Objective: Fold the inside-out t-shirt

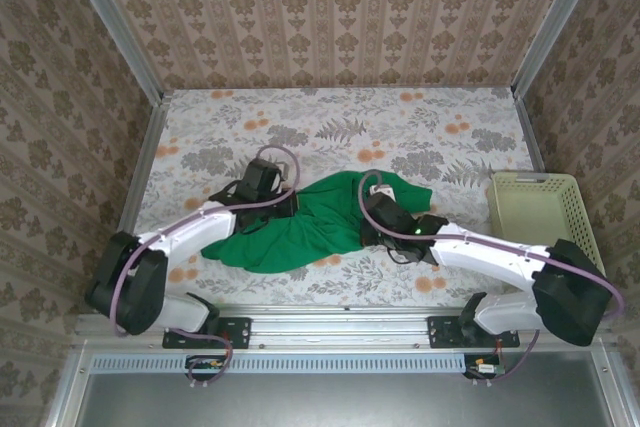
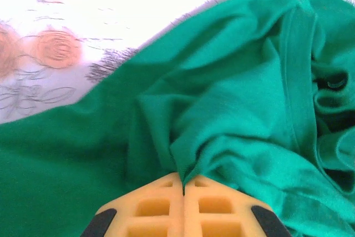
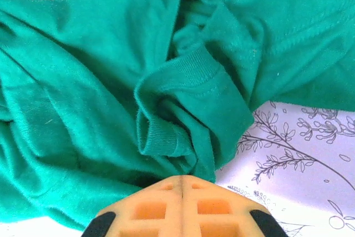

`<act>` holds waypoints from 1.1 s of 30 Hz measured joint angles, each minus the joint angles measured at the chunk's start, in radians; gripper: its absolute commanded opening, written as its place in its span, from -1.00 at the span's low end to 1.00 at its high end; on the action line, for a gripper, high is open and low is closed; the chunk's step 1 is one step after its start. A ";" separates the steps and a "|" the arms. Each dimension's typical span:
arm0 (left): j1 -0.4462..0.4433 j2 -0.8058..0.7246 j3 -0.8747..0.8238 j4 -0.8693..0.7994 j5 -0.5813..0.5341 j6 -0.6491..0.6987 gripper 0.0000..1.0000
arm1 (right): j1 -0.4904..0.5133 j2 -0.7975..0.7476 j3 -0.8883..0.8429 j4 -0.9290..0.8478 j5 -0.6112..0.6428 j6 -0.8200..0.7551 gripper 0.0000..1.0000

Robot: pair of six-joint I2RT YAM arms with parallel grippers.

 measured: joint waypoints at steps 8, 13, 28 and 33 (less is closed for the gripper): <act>-0.178 -0.069 0.026 -0.158 -0.130 0.020 0.09 | 0.000 0.027 0.034 0.003 -0.027 -0.005 -0.28; -0.226 -0.129 0.013 -0.150 -0.129 -0.007 0.17 | -0.002 0.058 0.083 0.048 -0.099 -0.026 0.07; -0.178 0.005 -0.063 0.048 -0.064 -0.109 -0.71 | -0.053 0.287 0.150 0.167 -0.227 -0.035 -0.15; -0.177 0.004 -0.087 0.079 -0.043 -0.111 -0.94 | -0.081 0.324 0.177 0.188 -0.257 -0.035 -0.26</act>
